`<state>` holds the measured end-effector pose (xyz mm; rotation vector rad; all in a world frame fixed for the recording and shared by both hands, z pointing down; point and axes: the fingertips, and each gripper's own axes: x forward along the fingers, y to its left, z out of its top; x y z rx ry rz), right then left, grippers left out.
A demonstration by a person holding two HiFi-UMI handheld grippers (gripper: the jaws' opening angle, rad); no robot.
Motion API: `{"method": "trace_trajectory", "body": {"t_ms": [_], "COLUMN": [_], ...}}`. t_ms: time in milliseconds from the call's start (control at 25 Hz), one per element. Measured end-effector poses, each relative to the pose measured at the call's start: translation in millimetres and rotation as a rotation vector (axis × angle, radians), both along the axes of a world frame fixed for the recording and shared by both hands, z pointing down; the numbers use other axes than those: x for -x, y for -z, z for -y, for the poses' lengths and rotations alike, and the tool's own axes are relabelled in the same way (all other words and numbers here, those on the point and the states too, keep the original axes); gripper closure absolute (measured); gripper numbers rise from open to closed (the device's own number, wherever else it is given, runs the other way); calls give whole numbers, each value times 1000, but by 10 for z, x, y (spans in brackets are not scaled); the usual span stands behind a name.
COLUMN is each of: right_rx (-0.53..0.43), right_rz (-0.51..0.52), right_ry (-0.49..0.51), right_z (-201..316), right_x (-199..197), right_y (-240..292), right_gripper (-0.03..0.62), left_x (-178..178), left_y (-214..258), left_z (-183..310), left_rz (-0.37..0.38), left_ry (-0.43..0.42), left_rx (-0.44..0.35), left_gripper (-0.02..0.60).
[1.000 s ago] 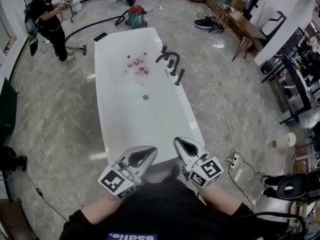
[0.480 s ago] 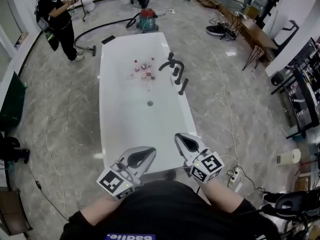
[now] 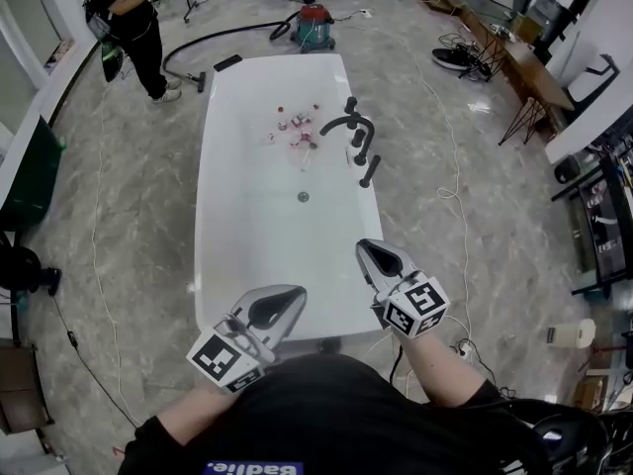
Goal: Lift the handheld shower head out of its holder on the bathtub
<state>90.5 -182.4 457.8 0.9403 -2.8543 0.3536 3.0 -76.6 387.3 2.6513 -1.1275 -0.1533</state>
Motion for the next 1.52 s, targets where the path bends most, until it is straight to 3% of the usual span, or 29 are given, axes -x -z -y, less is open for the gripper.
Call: {"method": "trace_trajectory", "body": {"t_ms": [200,640,960,1520], "right_rx": [-13,-11,43,168], "right_rz": [-58,-169,-170,-271], "right_ry": [8,-12,-86,-188], "right_z": [408,1275,2044,3326], "right_x": [-124,-301,-523,-720], "right_y": [-134,-614,-987,-2077], "right_gripper": [563,452,413,367], "left_x": [-20,12,-13,40], "left_y": [29,-49,-134,-522], "left_z": [132,264,490,722], "left_rz": [9,28,23,36], "left_ry": [43,104,120,158], "left_rx": [0,35,56,144], "left_gripper": [581,581,581,581]}}
